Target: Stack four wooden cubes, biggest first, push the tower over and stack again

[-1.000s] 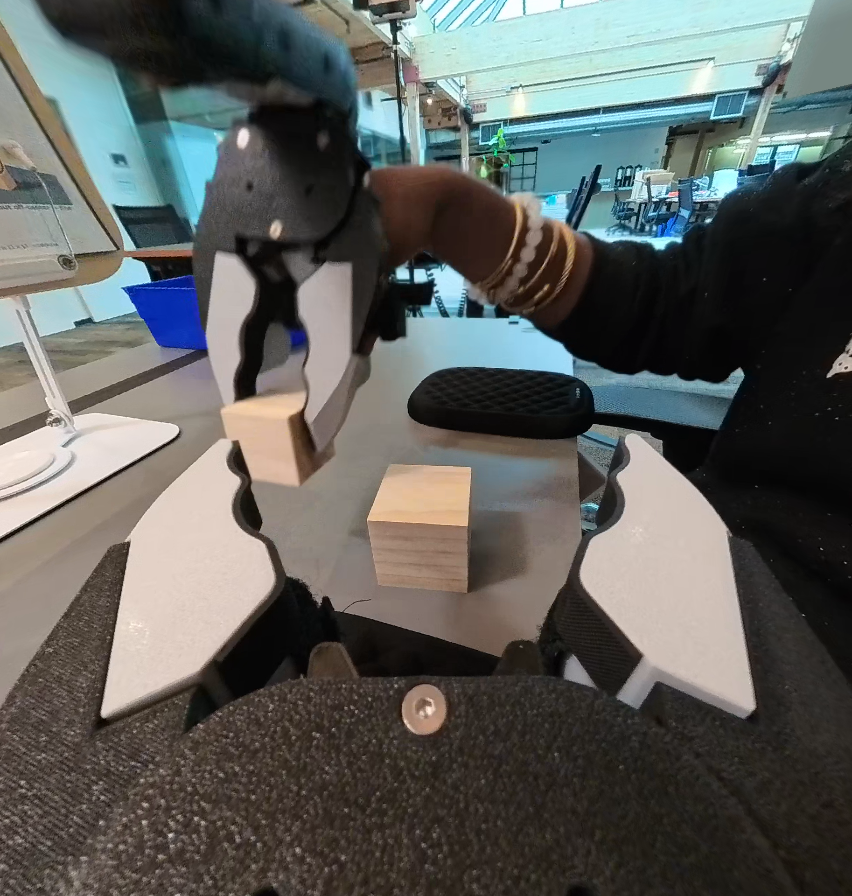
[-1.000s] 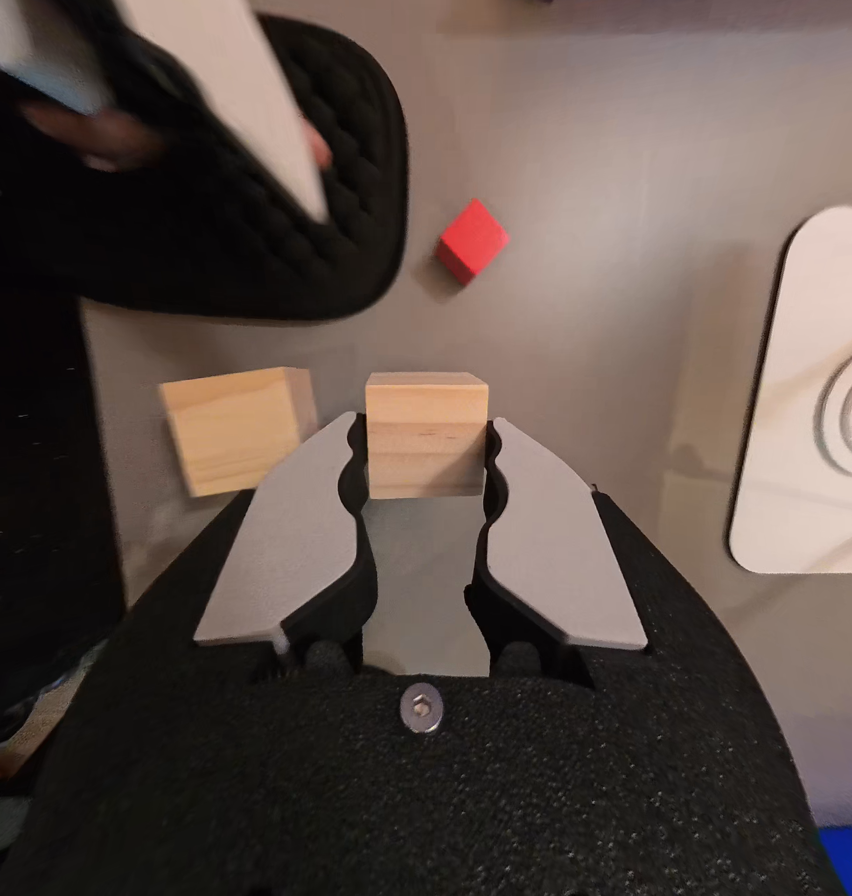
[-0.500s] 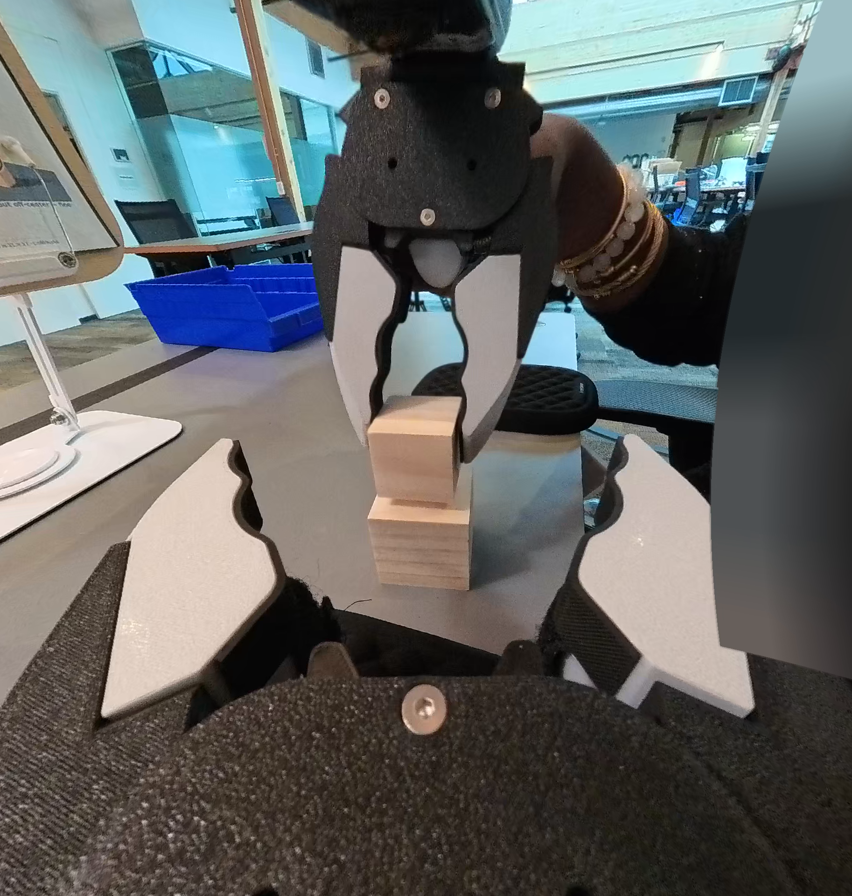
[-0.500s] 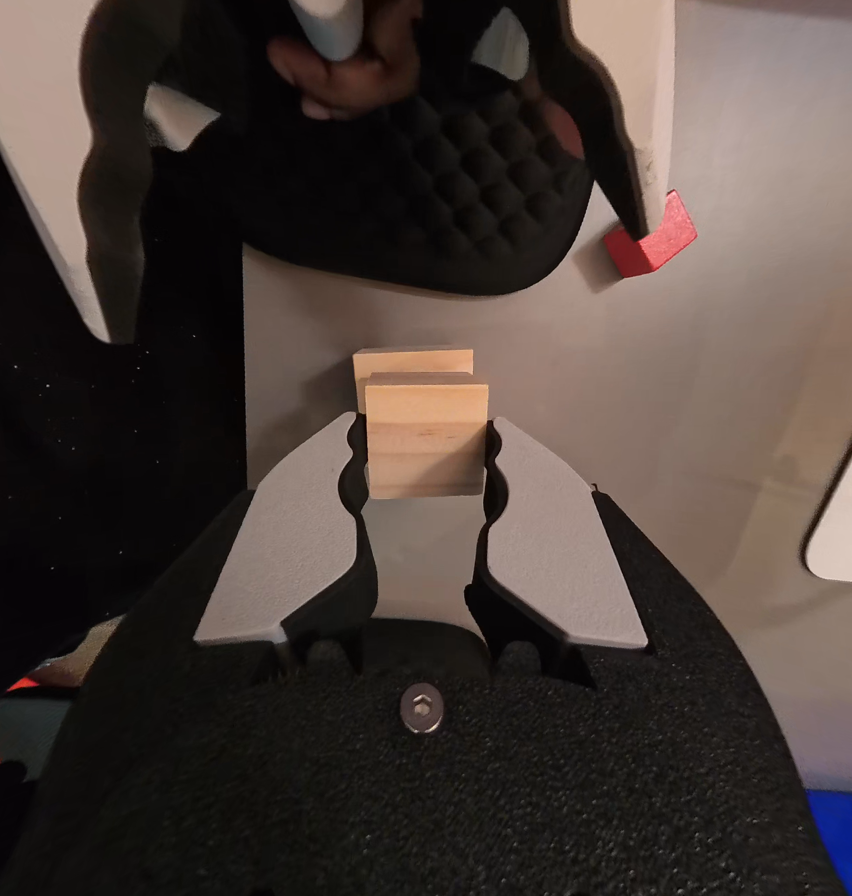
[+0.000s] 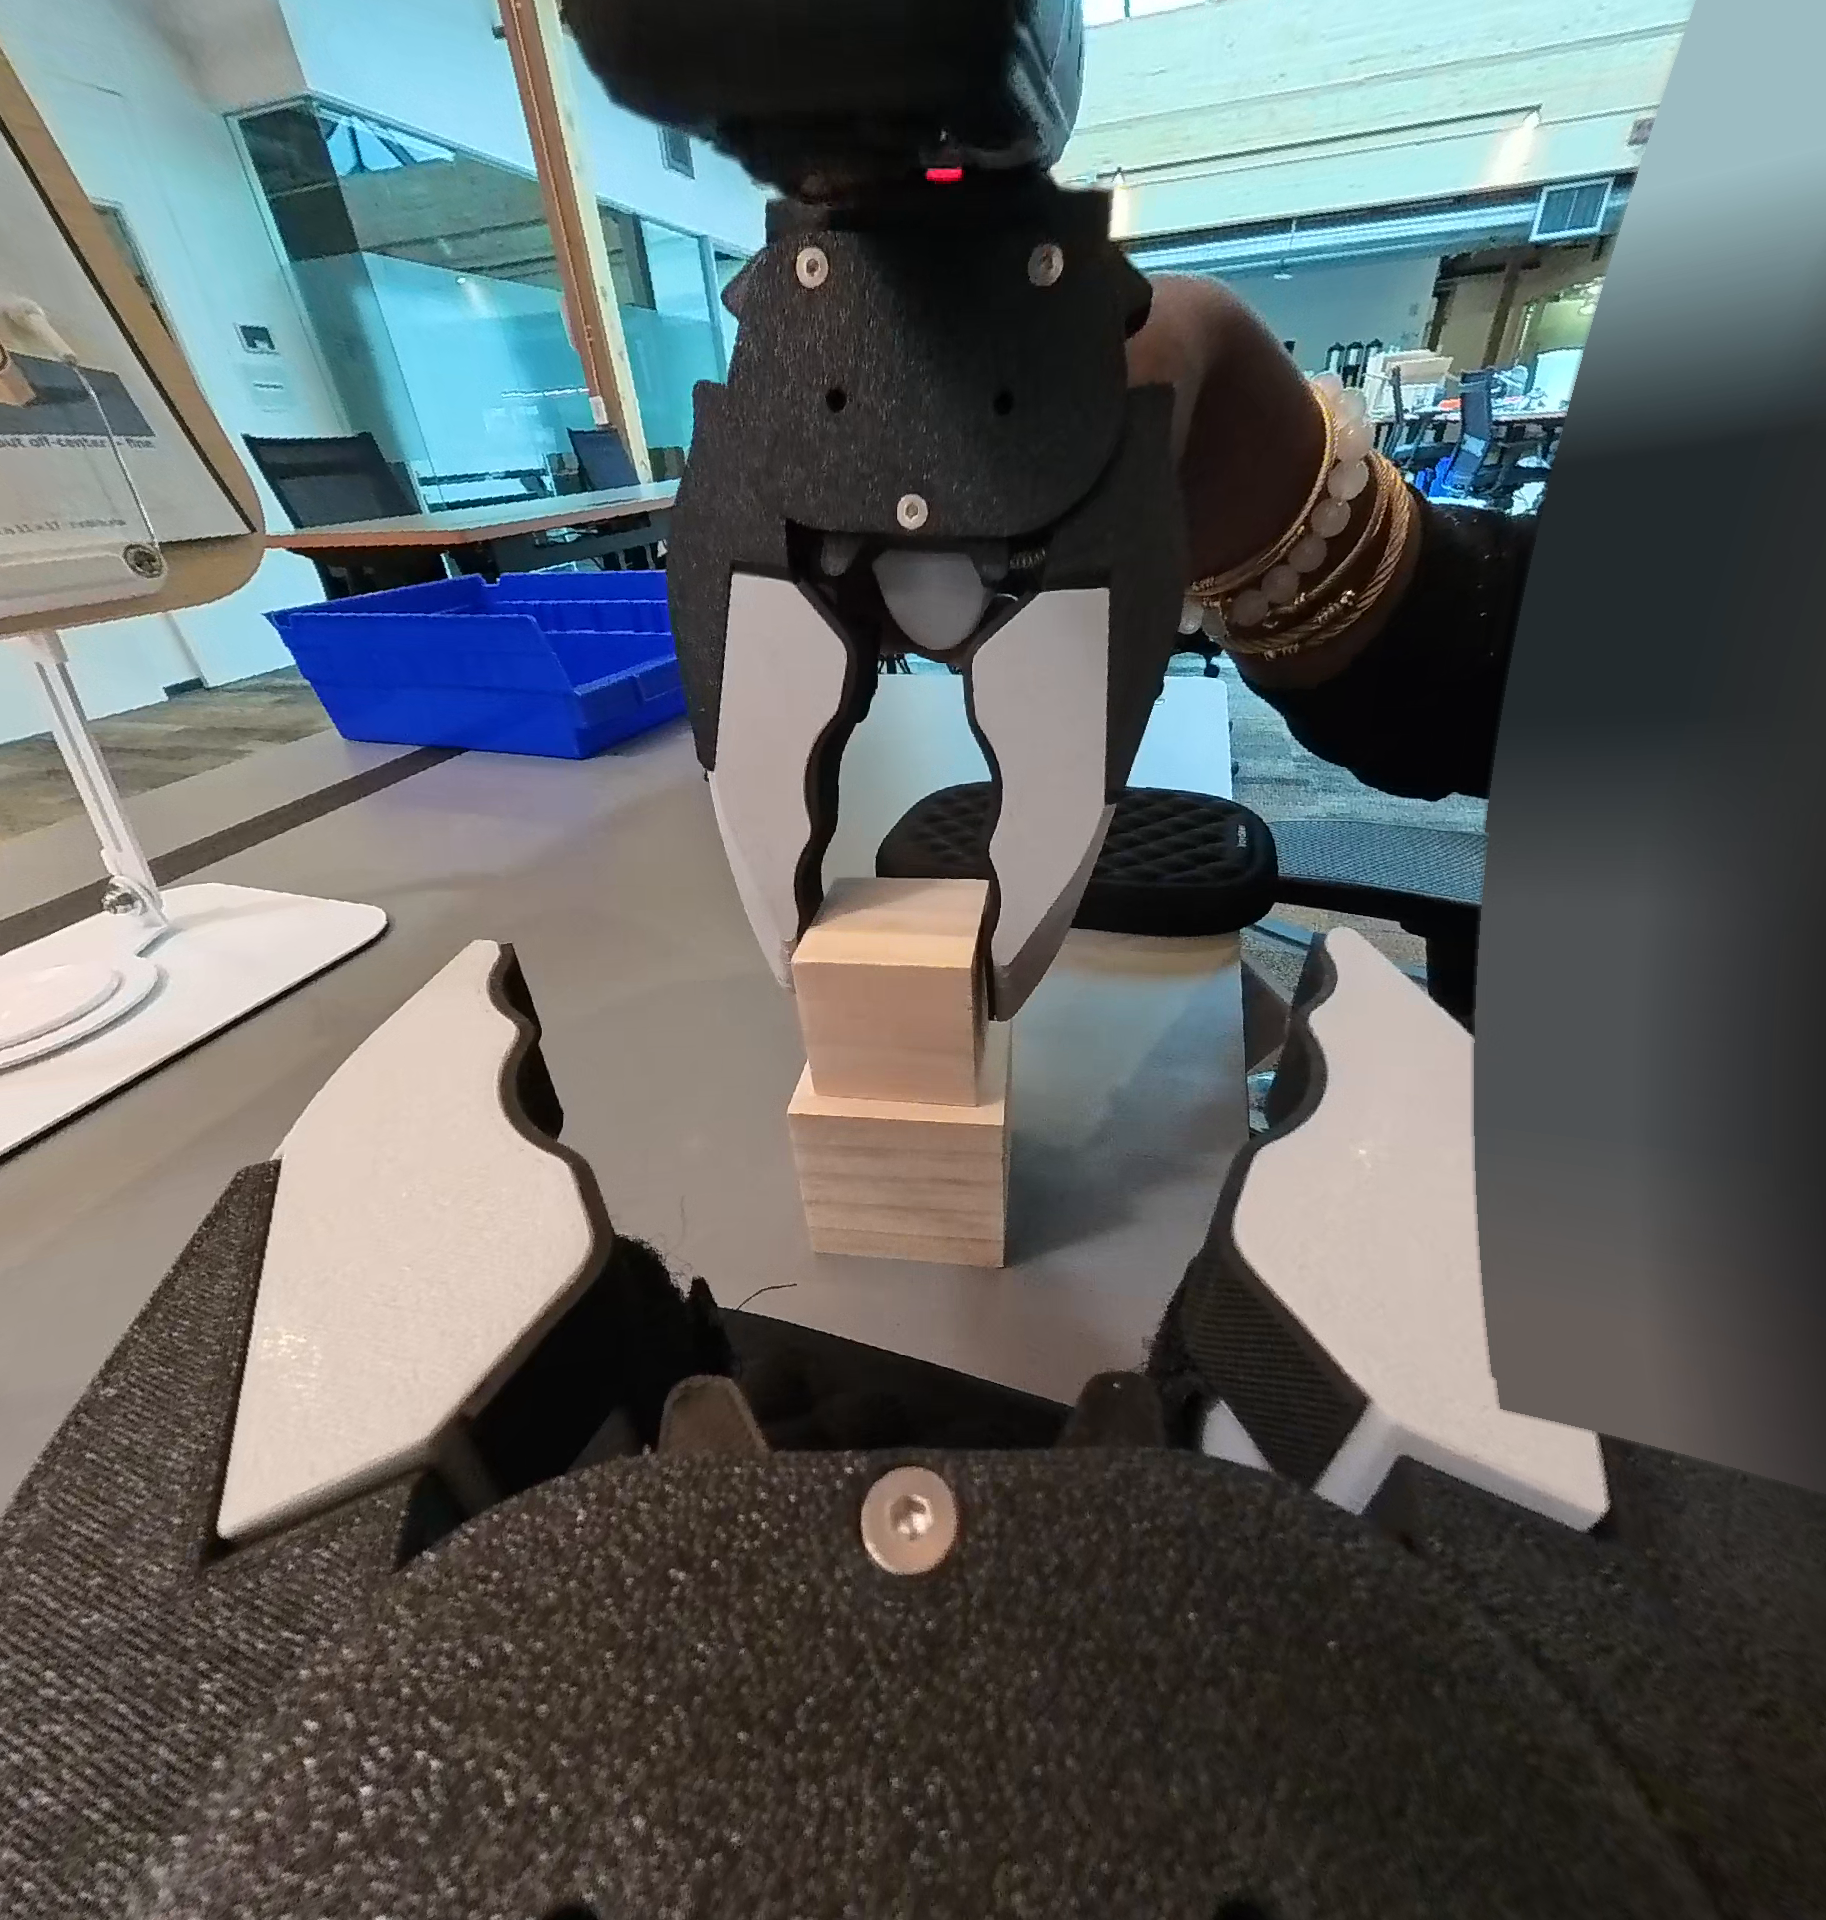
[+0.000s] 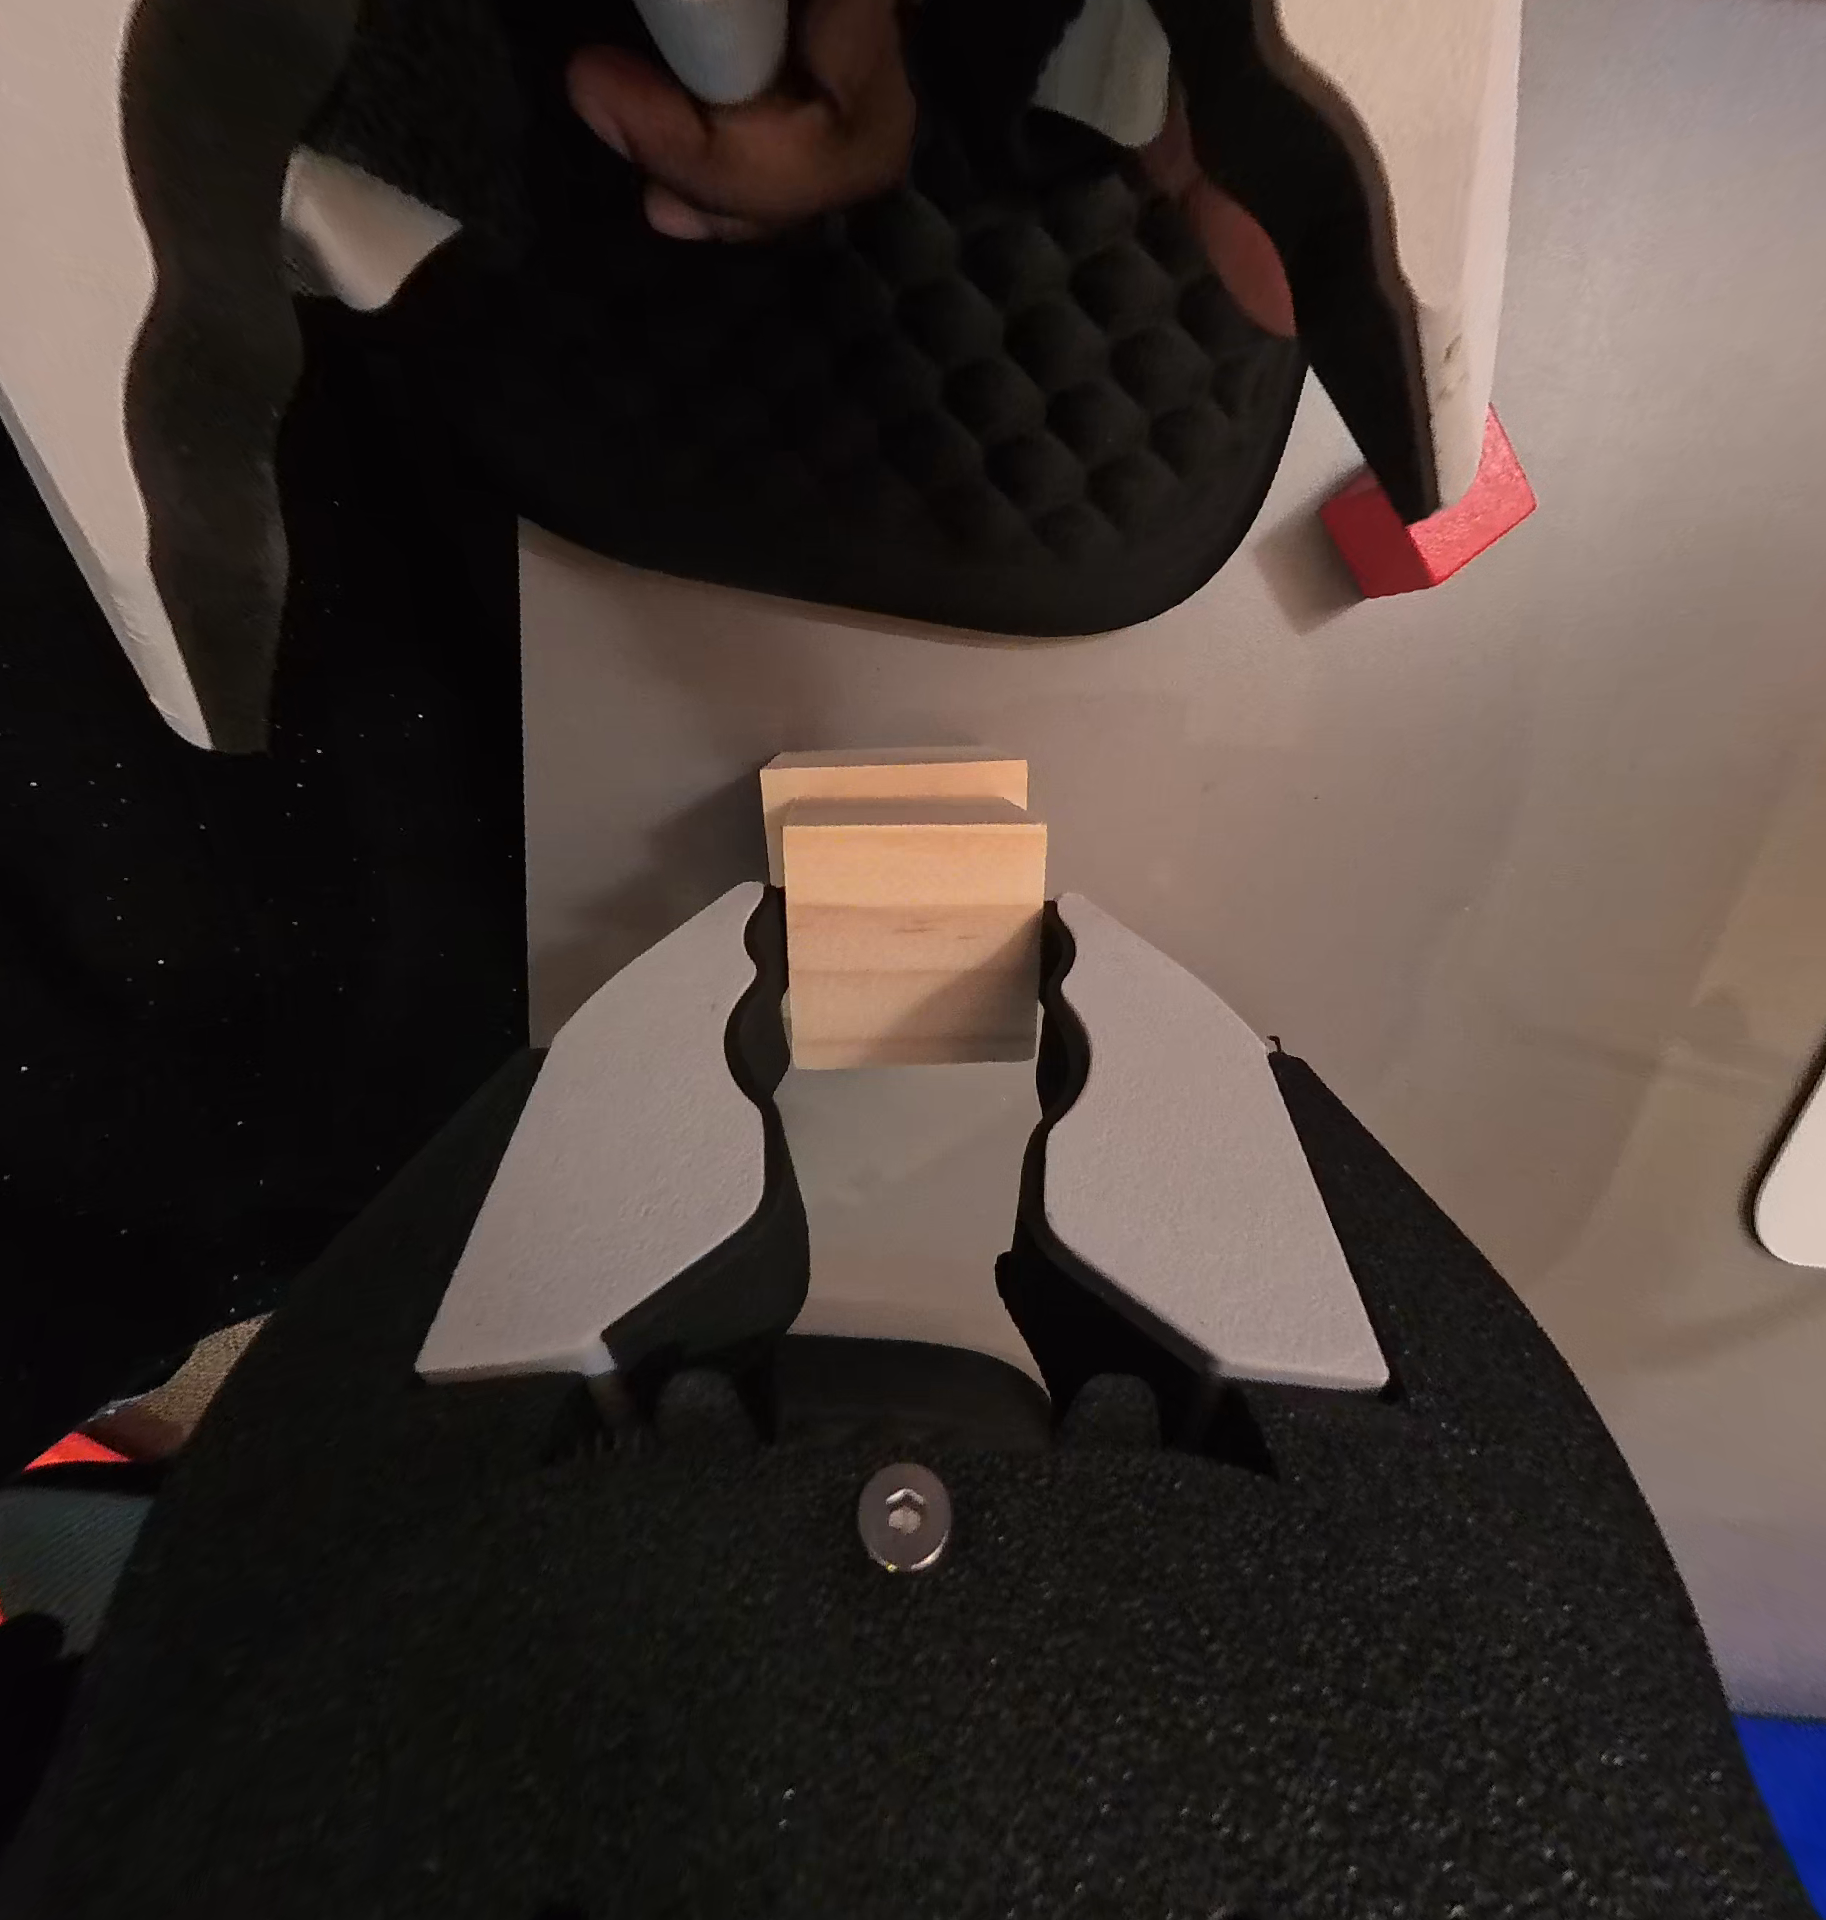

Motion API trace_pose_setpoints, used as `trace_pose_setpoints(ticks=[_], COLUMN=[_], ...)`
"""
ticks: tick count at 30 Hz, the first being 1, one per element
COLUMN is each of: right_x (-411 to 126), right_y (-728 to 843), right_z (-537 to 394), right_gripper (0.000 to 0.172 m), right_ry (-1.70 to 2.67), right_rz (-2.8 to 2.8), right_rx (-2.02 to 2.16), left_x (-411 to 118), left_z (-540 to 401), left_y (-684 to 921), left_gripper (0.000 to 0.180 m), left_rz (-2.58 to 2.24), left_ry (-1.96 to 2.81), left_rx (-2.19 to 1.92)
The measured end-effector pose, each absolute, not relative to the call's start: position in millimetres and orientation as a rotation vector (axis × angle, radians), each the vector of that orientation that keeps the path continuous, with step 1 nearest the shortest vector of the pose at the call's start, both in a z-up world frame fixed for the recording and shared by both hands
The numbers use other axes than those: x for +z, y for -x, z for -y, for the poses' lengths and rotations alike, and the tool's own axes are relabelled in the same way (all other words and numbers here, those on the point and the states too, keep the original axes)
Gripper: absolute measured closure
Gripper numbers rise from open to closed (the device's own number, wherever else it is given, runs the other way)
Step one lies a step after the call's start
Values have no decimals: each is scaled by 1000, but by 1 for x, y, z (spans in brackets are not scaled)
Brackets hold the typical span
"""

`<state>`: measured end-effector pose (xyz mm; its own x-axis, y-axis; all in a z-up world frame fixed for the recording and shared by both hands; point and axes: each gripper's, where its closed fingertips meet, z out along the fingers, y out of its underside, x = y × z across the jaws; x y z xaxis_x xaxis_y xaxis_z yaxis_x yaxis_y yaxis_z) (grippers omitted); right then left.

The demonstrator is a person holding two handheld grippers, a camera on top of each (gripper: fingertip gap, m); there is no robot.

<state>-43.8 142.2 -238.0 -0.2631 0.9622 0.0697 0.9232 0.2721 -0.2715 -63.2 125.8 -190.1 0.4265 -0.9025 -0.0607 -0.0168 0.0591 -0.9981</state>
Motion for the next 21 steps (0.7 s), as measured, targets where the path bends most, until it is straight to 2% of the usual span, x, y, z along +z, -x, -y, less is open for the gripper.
trace_pose_setpoints(ticks=[5,9,11,17,21], right_x=[-238,-234,-225,-171,-177], right_y=[43,44,44,63,86], right_z=[-142,-144,-143,-162,-195], right_gripper=[126,105,101,106,113], right_ry=[1742,1721,1692,1410,1154], right_rz=[2329,2324,2320,2245,2280], right_rx=[273,290,346,613,707], left_x=[-190,-189,-189,-188,-187], left_z=[-126,-127,-127,-127,-127], left_y=[63,64,65,65,65], left_gripper=[47,46,44,41,41], left_rz=[-909,-899,-894,-888,-886], left_ry=[1343,1341,1340,1337,1329], left_rx=[-836,-840,-838,-827,-817])
